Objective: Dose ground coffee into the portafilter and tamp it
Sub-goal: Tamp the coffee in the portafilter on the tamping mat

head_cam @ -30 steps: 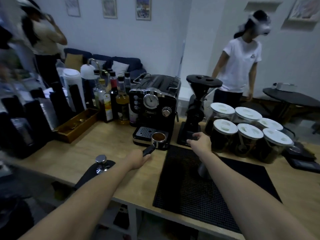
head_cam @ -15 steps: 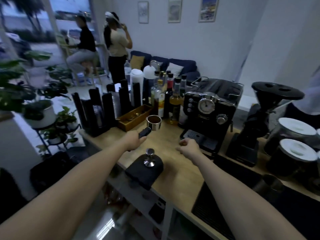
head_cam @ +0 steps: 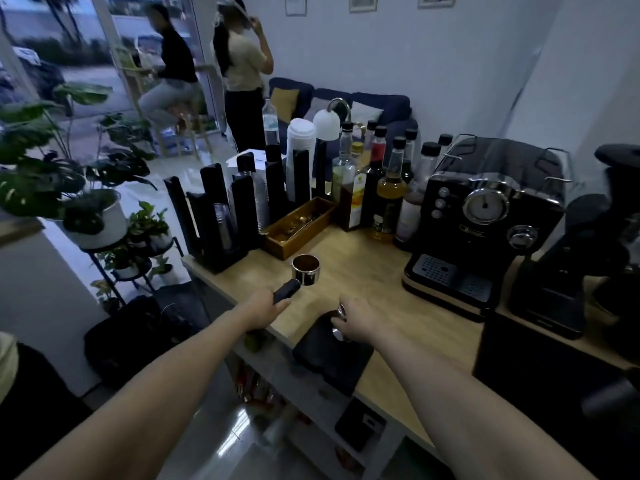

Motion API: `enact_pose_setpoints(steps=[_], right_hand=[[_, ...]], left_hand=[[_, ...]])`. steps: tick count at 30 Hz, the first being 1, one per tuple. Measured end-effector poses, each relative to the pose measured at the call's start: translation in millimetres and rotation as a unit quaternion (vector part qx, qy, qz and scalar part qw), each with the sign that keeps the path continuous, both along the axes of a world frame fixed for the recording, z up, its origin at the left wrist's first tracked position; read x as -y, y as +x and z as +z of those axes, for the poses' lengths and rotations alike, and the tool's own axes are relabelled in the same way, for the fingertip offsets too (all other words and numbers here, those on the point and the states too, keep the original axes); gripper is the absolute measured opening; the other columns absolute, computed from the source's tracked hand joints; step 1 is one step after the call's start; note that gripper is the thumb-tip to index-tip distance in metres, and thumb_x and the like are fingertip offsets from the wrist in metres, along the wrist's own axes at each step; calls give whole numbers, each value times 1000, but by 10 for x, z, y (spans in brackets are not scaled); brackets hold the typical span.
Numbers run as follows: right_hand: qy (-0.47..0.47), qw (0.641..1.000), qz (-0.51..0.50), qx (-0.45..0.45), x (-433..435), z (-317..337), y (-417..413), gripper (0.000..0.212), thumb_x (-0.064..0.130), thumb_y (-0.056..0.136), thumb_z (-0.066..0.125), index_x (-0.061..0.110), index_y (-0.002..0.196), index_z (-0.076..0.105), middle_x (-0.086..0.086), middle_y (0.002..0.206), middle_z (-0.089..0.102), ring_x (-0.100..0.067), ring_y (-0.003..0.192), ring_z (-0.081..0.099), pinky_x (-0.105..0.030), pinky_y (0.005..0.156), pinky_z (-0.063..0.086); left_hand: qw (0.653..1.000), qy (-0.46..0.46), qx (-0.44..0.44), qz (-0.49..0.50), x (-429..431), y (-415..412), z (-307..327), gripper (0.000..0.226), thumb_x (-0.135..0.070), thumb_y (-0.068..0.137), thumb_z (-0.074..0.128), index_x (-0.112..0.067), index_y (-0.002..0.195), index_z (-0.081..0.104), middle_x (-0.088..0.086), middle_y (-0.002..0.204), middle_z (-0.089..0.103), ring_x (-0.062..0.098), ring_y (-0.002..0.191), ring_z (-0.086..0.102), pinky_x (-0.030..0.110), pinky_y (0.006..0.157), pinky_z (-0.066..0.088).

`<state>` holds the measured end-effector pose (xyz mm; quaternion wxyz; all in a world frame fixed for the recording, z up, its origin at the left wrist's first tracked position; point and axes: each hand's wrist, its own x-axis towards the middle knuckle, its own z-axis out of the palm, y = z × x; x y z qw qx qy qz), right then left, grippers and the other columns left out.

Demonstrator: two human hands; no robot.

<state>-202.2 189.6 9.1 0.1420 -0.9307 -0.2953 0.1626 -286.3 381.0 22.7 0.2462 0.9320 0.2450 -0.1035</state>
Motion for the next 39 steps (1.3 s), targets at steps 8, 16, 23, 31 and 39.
enact_pose_setpoints(steps=[8, 16, 23, 31, 39], right_hand=[[17, 998, -47, 36, 57, -5, 120, 16, 28, 85, 51, 16, 84, 40, -5, 77, 53, -25, 71, 51, -30, 50, 32], [34, 983, -141, 114, 281, 322, 389, 21, 31, 90, 46, 12, 98, 43, -9, 82, 56, -28, 74, 55, -30, 54, 37], [45, 979, -146, 139, 222, 484, 393, 24, 33, 90, 45, 11, 101, 45, -9, 82, 55, -28, 74, 52, -32, 61, 37], [38, 985, -104, 135, 96, 416, 274, 19, 34, 87, 45, 16, 90, 40, -6, 77, 54, -28, 69, 51, -31, 56, 34], [9, 990, -64, 129, 43, 309, 140, 20, 35, 85, 47, 17, 88, 39, -4, 74, 52, -27, 70, 51, -30, 53, 30]], left_hand=[[999, -11, 0, -52, -99, 33, -331, 44, -45, 94, 44, -3, 102, 54, 7, 82, 55, 20, 74, 52, 27, 57, 36], [991, -31, 22, -128, 5, -9, -465, 32, -47, 93, 44, -16, 85, 46, -5, 69, 47, 7, 59, 45, 20, 50, 33], [980, -15, -8, -200, 142, -72, -497, 34, -48, 94, 43, -14, 91, 46, 1, 77, 52, 16, 67, 49, 25, 59, 38], [965, 13, -11, -262, 255, -52, -462, 41, -44, 95, 43, -5, 100, 54, 4, 89, 50, 17, 77, 46, 27, 69, 37], [960, 54, -33, -272, 279, -51, -450, 46, -46, 95, 42, -4, 110, 53, 15, 107, 57, 29, 95, 56, 34, 81, 45]])
